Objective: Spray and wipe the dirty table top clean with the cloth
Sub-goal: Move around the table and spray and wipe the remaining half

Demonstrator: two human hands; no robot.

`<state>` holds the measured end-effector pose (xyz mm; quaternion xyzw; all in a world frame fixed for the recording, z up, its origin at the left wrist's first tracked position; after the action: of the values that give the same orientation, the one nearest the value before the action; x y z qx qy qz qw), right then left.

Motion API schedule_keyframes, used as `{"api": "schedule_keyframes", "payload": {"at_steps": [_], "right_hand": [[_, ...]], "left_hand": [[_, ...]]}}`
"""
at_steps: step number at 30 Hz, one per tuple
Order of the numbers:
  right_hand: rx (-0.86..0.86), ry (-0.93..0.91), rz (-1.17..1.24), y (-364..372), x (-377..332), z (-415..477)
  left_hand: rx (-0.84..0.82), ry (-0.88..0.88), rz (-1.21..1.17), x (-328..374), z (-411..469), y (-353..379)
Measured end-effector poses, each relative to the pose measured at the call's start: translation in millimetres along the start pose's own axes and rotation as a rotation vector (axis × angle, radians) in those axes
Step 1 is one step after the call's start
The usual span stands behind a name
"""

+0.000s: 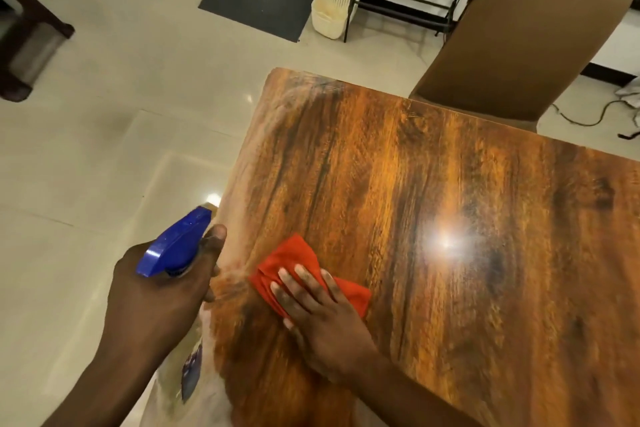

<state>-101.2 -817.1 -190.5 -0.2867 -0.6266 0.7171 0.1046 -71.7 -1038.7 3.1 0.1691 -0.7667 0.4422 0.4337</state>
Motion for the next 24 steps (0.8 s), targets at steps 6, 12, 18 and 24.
{"api": "schedule_keyframes", "payload": {"at_steps": [6, 12, 18, 24], "right_hand": [[-0.030, 0.223, -0.151, -27.9, 74.8, -51.6], [0.076, 0.567, -0.065, -50.4, 169.4, 64.3], [0.121, 0.780, -0.051, -57.3, 224.2, 236.0], [-0.003, 0.572, -0.008, -39.3, 181.7, 362.2]], "left_hand": [[0.054, -0.022, -0.028, -22.8, 18.7, -11.2], [0.006, -0.076, -0.067, -38.3, 39.4, -10.8], [-0.019, -0.096, 0.016, -57.4, 63.8, -11.7], [-0.003, -0.103, 0.049, -61.5, 84.1, -17.6]]}}
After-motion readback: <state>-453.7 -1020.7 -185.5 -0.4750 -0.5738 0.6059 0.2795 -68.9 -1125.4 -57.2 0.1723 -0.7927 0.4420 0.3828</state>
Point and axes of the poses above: each hand's wrist, its own z-axis towards the middle knuckle, its own y-axis out of the palm, x = y × z, the point moved 4 cm from there along z, towards the middle knuckle, and after that the axes turned 13 degrees about x, right-handed, at the moved point
